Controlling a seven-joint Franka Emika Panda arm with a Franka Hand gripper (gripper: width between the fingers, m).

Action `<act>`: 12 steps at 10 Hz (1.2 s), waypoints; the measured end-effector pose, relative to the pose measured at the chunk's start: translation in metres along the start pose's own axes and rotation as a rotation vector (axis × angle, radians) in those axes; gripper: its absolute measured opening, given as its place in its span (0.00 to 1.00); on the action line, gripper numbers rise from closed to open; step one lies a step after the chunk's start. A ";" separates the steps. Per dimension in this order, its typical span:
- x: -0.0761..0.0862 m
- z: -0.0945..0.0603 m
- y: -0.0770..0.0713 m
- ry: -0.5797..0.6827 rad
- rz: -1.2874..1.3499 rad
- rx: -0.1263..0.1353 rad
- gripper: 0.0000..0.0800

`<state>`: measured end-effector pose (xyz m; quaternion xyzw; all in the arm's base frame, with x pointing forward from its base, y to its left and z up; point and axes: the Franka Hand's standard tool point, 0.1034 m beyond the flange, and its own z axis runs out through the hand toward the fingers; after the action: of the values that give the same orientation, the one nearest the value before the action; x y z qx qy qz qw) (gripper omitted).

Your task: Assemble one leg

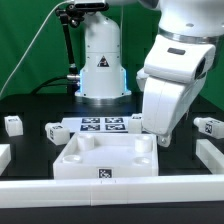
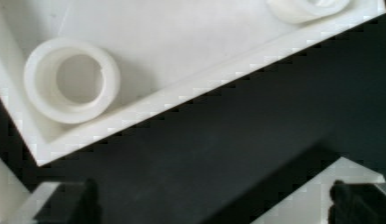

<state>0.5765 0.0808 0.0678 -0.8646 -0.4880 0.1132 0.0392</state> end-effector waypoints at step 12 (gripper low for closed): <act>-0.040 0.015 -0.001 0.115 -0.311 -0.156 0.81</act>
Offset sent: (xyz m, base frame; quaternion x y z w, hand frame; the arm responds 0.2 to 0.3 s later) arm 0.0000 0.0000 0.0000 0.0000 0.0000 0.0000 1.0000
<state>0.5522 0.0461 0.0598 -0.7841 -0.6201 0.0180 0.0167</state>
